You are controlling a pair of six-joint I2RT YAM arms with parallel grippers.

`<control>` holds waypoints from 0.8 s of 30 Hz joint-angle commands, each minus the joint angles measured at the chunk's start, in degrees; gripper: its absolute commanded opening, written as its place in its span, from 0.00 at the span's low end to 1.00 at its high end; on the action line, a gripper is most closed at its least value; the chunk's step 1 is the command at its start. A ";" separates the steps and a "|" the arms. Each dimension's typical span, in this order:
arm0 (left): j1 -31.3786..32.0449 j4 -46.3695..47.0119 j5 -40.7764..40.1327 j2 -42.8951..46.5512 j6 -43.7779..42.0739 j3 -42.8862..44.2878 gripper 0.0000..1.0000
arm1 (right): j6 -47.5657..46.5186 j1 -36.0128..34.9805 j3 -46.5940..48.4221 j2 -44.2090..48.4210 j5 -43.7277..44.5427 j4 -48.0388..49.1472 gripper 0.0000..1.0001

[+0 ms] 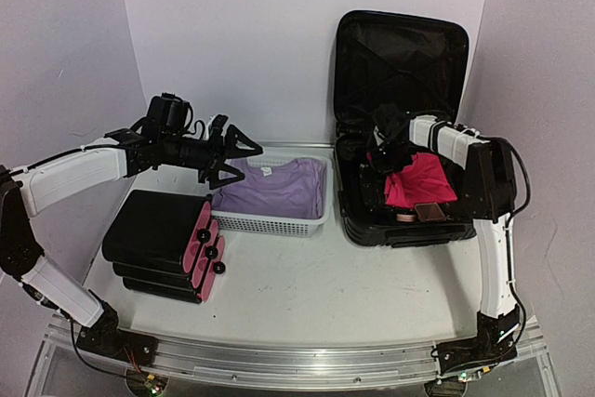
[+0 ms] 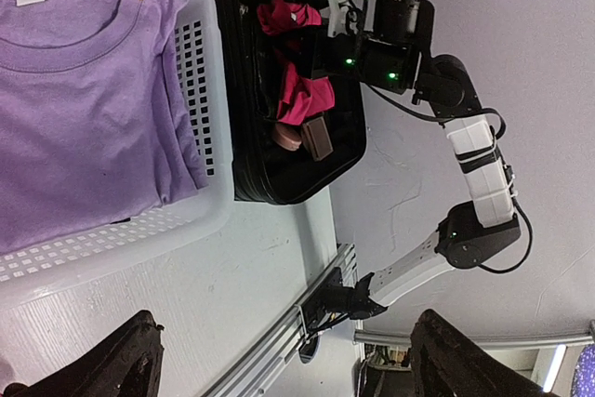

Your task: Open, take out, and arrange the luggage

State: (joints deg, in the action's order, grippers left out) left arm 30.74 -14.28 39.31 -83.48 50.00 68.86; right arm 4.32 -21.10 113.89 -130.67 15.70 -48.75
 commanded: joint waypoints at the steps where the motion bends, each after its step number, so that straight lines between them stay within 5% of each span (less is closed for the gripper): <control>1: -0.24 2.07 -0.54 2.32 0.63 0.13 0.93 | 4.31 5.05 -3.31 8.92 -16.64 3.82 0.00; 11: -0.24 2.07 -3.17 2.16 0.80 -0.67 0.91 | 14.34 16.18 -13.05 12.73 -47.96 14.81 0.00; 24: -1.17 1.09 -5.22 0.96 -0.31 -0.08 0.90 | 29.91 18.38 -17.80 15.56 -62.49 22.22 0.00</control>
State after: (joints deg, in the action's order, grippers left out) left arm 30.50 -14.31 35.05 -83.20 50.85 67.83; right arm 27.92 -2.55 97.08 -120.73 -40.10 -31.33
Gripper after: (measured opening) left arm 0.903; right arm 0.061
